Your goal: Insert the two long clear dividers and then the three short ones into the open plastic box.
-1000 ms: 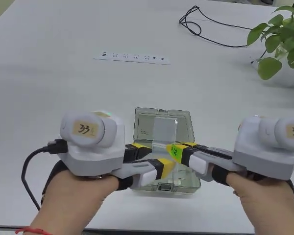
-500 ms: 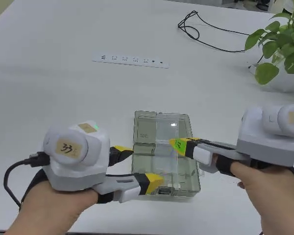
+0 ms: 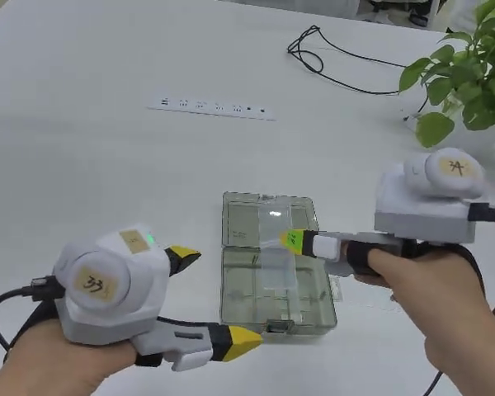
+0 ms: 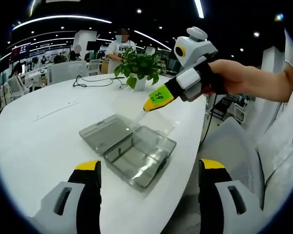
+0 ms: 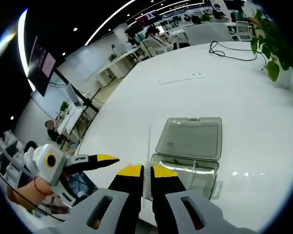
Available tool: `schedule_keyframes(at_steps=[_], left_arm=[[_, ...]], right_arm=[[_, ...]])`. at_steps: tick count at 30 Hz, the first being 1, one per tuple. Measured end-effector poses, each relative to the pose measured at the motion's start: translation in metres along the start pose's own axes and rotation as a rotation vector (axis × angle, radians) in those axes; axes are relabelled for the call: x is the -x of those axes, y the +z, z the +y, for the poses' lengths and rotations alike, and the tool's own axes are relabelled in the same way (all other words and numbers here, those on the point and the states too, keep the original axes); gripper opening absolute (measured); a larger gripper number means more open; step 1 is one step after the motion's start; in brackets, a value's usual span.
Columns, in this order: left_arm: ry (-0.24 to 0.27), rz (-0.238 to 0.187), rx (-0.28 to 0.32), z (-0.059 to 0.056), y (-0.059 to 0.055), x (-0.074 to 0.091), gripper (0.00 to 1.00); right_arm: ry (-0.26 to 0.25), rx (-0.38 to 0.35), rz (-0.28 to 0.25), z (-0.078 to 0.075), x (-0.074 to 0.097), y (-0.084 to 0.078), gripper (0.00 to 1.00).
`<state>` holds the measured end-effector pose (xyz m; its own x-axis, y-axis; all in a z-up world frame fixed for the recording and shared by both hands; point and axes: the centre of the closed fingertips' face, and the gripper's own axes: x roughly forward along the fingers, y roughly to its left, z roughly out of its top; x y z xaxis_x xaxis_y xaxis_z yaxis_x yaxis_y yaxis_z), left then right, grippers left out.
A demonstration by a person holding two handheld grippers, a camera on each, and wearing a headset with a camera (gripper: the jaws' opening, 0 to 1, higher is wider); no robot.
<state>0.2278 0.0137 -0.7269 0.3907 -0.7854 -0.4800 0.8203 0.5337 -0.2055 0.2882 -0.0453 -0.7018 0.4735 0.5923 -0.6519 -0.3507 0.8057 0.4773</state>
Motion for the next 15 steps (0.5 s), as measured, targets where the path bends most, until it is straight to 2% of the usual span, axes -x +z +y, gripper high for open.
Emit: schedule_keyframes(at_steps=[2, 7, 12, 15], left_arm=[[-0.010, 0.000, -0.006, -0.001, -0.002, 0.000, 0.86], [-0.032, 0.020, -0.029, -0.002, -0.011, 0.000, 0.87], [-0.057, 0.031, -0.040, -0.003, -0.017, 0.002, 0.88], [-0.067, 0.030, -0.046, -0.003, -0.018, 0.003, 0.89]], right_arm=[[-0.019, -0.012, 0.023, -0.001, -0.002, -0.003, 0.06], [-0.097, -0.023, 0.127, -0.011, -0.011, -0.015, 0.06], [-0.122, -0.078, 0.194, -0.016, -0.021, -0.028, 0.06], [-0.147, -0.105, 0.207, -0.022, -0.026, -0.032, 0.06]])
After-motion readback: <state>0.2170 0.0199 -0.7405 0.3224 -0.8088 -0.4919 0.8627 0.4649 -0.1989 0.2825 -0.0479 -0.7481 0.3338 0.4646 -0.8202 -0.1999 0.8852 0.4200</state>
